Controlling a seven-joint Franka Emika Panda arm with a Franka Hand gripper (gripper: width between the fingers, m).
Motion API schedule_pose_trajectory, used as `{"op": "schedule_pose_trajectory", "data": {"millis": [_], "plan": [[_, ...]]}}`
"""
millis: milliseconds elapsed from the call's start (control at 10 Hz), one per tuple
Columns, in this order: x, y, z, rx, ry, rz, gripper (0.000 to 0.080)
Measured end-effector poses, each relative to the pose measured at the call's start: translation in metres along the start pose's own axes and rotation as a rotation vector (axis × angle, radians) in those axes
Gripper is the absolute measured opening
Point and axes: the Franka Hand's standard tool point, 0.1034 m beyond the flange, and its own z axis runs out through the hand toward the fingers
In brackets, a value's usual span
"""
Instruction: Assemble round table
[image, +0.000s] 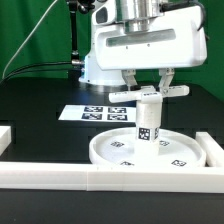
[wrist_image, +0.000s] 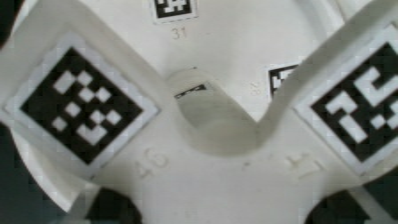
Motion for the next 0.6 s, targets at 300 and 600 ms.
{"op": "schedule_pose_trajectory", "data": {"millis": [300, 600], "plan": [[-0.0031, -0.0022, 0.0003, 0.004, 0.006, 0.304, 0.0442], [-0.0032, -0.0012, -0.0001, -0.007, -0.004, 0.494, 0.0442]]}}
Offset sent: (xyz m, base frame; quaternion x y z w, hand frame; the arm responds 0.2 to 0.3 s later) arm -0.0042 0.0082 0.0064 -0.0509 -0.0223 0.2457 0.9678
